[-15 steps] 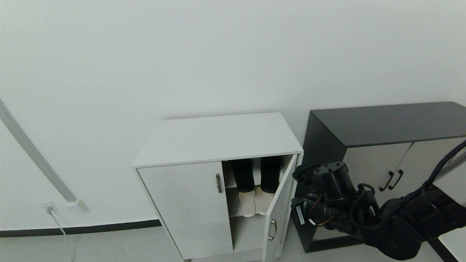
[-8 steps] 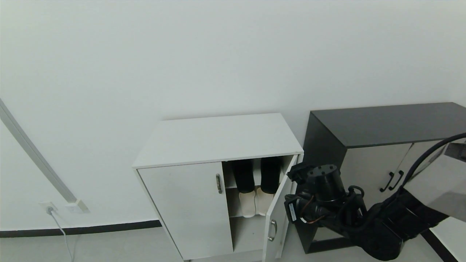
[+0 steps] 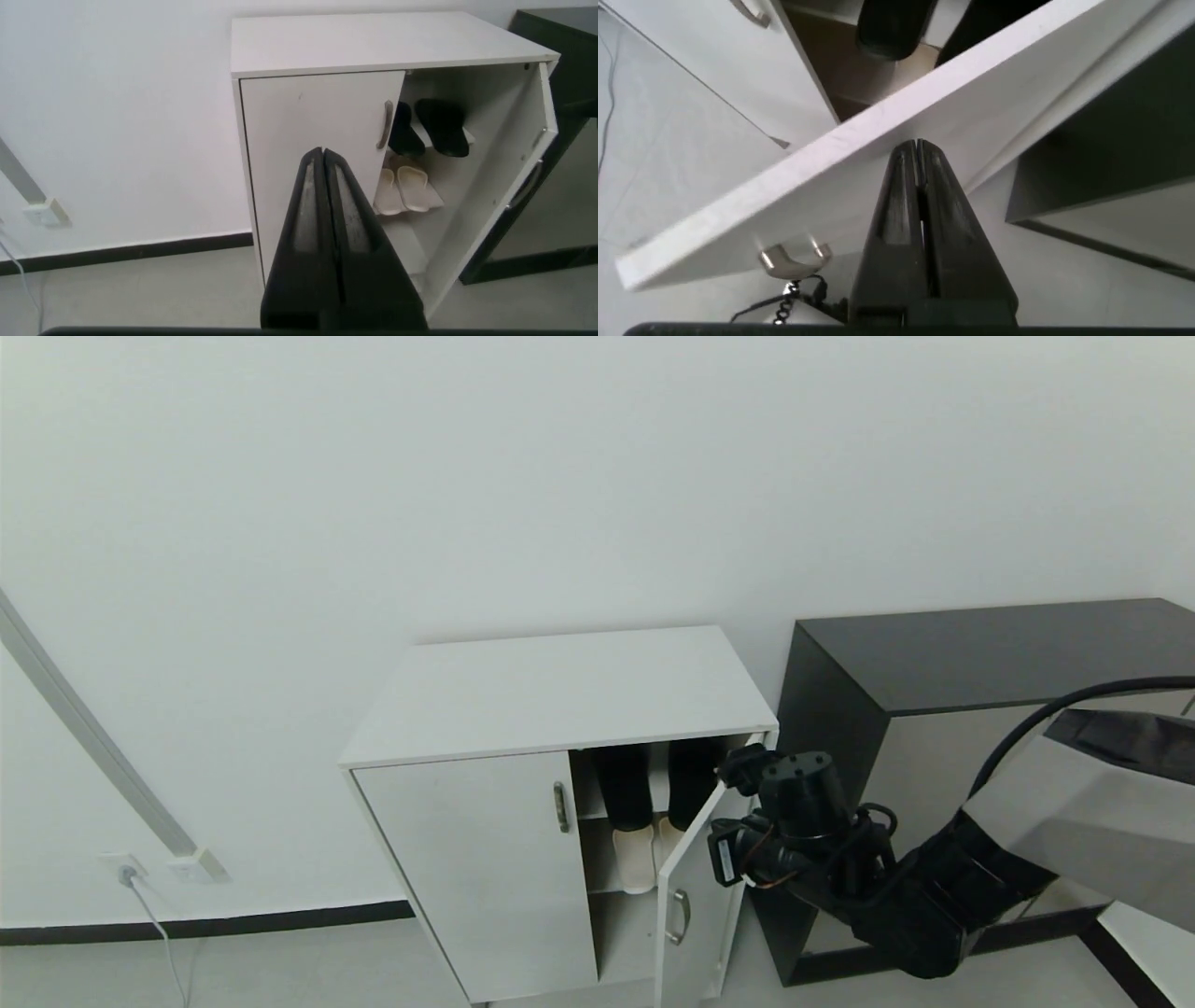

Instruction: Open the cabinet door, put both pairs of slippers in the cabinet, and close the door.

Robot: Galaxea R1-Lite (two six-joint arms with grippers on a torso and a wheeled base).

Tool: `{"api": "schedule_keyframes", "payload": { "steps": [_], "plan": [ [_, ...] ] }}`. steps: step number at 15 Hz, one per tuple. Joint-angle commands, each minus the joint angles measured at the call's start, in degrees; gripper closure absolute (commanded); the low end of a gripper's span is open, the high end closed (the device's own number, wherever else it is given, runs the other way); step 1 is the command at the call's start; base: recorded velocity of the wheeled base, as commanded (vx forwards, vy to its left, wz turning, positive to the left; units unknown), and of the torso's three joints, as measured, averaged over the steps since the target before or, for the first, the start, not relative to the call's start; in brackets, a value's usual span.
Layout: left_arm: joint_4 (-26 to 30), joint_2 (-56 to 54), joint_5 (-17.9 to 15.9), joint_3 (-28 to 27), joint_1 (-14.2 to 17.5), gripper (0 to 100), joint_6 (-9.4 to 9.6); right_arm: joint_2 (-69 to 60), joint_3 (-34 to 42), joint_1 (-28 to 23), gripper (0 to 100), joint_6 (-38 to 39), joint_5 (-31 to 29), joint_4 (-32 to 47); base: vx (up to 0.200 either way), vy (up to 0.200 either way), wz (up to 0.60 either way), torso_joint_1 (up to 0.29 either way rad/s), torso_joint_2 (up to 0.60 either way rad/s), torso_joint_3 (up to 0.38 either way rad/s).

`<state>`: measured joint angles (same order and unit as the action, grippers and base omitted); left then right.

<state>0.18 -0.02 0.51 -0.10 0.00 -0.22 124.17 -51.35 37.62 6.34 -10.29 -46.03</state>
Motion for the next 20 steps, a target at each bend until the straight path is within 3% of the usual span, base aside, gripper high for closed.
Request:
{"api": "schedule_keyframes", "payload": {
  "steps": [1,20],
  "plan": [
    [0.0,0.0,0.0,0.0,0.0,100,-0.04,2.4,-2.1,-0.3,100,0.0,0.0,0.0,0.000,0.000,0.00,0.000,0.00,0.000],
    [0.0,0.0,0.0,0.0,0.0,100,-0.04,13.5,-15.7,-4.3,100,0.7,0.0,-4.8,0.000,0.000,0.00,0.000,0.00,0.000]
  ]
}}
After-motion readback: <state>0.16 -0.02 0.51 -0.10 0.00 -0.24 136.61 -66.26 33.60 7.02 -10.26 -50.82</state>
